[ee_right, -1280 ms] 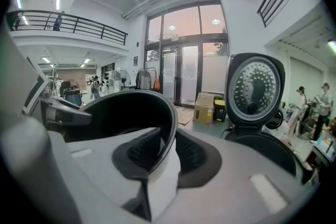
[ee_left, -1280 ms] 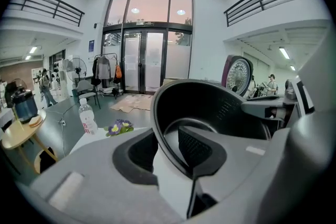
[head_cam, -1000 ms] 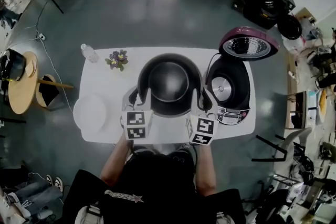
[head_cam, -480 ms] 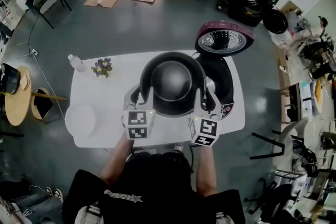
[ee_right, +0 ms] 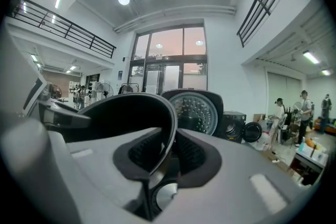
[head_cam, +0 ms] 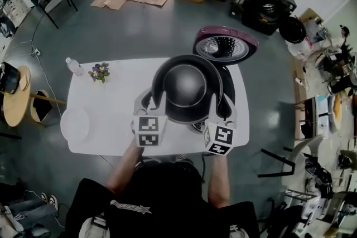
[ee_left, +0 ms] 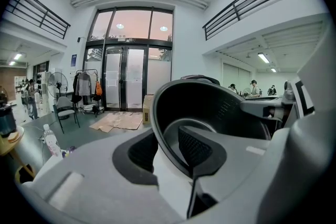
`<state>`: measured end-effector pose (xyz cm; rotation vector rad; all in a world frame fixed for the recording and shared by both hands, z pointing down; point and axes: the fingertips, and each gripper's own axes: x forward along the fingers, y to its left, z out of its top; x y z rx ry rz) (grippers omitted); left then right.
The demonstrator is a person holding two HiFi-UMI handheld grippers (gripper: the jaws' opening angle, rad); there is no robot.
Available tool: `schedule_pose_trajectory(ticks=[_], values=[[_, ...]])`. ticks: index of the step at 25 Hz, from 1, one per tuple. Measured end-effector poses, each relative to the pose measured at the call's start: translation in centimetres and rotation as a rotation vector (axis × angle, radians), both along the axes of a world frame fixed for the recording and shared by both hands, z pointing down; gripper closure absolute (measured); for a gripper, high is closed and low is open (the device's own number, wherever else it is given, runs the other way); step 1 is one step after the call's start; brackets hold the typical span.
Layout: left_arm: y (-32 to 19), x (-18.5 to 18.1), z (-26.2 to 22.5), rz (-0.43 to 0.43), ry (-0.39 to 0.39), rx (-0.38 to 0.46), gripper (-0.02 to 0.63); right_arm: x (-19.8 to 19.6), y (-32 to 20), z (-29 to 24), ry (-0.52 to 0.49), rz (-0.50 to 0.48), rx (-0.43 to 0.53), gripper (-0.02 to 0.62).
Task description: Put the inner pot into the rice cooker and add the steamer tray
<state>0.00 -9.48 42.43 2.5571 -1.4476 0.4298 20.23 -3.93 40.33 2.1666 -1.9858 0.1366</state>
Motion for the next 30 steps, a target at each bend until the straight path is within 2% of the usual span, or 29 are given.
schedule_pose_trajectory(ticks=[13, 21, 30], values=[[0.9, 7.6, 0.7, -0.033, -0.006, -0.012, 0.474, 7.8, 0.2, 0.9, -0.014, -0.037, -0.01, 0.515], [1.5, 11.6, 2.0, -0.046, -0.02, -0.051, 0.474, 11.9, 0.4, 2.3, -0.039, -0.055, -0.048, 0.515], [1.4, 13.4, 4.3, -0.067, -0.06, -0.122, 0.472, 13.8, -0.2, 5.0, -0.078, -0.075, -0.127, 0.515]])
